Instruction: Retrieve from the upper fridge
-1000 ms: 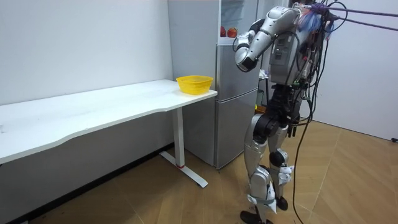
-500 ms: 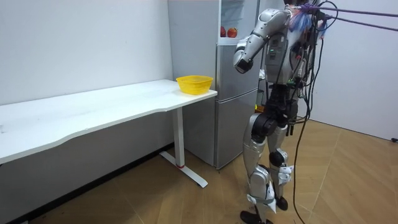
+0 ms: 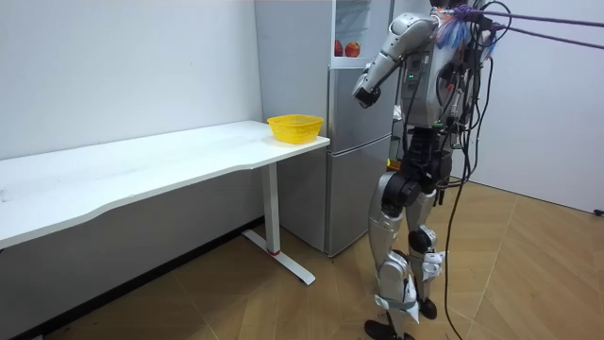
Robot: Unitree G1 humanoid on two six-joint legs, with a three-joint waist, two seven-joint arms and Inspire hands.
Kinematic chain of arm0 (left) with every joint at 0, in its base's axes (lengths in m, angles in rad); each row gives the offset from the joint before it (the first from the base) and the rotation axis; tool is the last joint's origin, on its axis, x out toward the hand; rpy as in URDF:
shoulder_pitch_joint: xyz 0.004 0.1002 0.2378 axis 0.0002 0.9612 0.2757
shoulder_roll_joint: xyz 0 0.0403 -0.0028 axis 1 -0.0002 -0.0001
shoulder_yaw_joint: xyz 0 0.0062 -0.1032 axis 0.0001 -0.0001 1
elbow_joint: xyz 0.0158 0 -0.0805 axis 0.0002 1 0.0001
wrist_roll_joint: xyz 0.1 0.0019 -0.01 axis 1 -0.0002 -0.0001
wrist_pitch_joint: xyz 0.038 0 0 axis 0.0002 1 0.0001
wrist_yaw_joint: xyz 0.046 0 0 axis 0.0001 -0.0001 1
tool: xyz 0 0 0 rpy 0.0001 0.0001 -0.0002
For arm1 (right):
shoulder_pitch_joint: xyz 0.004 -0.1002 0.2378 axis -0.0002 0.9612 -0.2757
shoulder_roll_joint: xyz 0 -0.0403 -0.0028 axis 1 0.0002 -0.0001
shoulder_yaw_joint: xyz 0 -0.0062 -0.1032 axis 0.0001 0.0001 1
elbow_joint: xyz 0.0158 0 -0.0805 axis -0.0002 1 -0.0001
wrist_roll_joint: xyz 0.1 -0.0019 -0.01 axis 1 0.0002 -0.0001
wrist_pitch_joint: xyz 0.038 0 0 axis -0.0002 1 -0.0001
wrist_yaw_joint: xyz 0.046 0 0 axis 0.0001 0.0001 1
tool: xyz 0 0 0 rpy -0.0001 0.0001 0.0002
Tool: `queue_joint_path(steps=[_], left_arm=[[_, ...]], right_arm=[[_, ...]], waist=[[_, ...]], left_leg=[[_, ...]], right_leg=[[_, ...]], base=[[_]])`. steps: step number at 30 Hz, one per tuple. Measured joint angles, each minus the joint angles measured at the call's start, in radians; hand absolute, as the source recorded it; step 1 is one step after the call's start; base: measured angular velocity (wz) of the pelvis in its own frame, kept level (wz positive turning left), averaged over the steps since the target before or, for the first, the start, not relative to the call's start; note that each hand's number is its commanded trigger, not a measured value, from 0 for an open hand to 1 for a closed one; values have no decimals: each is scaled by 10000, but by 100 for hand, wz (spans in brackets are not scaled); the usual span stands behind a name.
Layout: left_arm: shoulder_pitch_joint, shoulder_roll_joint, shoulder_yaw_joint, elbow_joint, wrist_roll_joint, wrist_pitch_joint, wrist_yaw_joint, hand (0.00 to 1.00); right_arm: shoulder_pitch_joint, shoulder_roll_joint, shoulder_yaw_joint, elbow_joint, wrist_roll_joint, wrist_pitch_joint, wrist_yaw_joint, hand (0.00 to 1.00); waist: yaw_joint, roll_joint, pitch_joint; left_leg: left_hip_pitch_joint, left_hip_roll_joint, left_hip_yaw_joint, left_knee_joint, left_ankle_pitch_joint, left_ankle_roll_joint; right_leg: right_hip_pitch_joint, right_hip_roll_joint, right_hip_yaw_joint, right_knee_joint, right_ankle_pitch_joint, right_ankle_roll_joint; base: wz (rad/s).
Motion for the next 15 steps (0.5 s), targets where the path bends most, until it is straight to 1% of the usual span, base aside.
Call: queue_joint_path(steps=[1, 3, 4, 5, 7, 9, 10, 11, 13, 15], left_arm=[[-139, -144, -97, 128, 4, 1, 37, 0], [-373, -235, -240, 246, 3, 3, 91, 0], [-525, -385, -286, 291, 3, 3, 91, 0], [-632, -476, -301, 318, 2, 5, 91, 0], [-1187, -875, -343, 584, -34, 4, 111, 0], [-1545, -1062, -478, 979, -59, 3, 239, 0], [-1694, -1225, -568, 1161, -60, 4, 299, 0], [-1740, -1301, -627, 1200, -60, 4, 333, 0], [-1875, -1529, -807, 1279, -52, 4, 651, 0], [-1924, -1674, -872, 1299, -50, 4, 855, 0]], right_arm=[[-3, 2, 2, 19, -11, -1, 55, 0], [-4, 3, -5, 29, -41, -2, 73, 0], [-2, 2, -5, 42, -47, 6, 58, 0], [0, 2, -5, 46, -46, 11, 46, 0], [16, -5, 2, 52, -28, 20, -31, 0], [18, -26, 73, 54, 125, 35, -122, 0], [25, -37, 126, 54, 190, 44, -170, 0], [27, -47, 188, 53, 189, 55, -173, 0], [27, -66, 368, 53, 175, 118, -162, 0], [5, -63, 380, 41, 182, 113, -159, 0]], waist=[[-39, 22, -15], [-156, 66, -44], [-280, 104, -65], [-327, 109, -64], [-479, 135, -54], [-607, 160, -55], [-635, 191, -49], [-656, 215, -48], [-731, 346, -71], [-822, 443, -73]], left_leg=[[19, -2, -7, 0, 0, 0], [33, -2, -14, -7, 0, 0], [32, 0, -19, -6, 0, 0], [36, 1, -18, -6, 0, 0], [14, 12, 4, 39, -1, 0], [-4, 11, 6, 76, -2, 0], [-9, 12, 6, 90, -2, 0], [-10, 12, 11, 89, -2, 0], [-17, 12, 32, 88, -2, 0], [-8, 13, 44, 79, -1, -1]], right_leg=[[10, 2, 15, 3, 0, 0], [36, 3, 18, 12, 1, 0], [53, 1, -1, 12, 1, 0], [61, 1, -6, 12, 1, 0], [58, 5, 3, 13, 2, -2], [54, -1, 9, 10, 2, -2], [46, 1, 21, 12, 3, -2], [26, 1, 35, 14, 3, -3], [-15, 2, 31, 7, 3, -2], [-7, 5, 25, 0, 2, -2]], base=[[0], [-2], [0], [0], [0], [0], [-5], [0], [0], [0]])
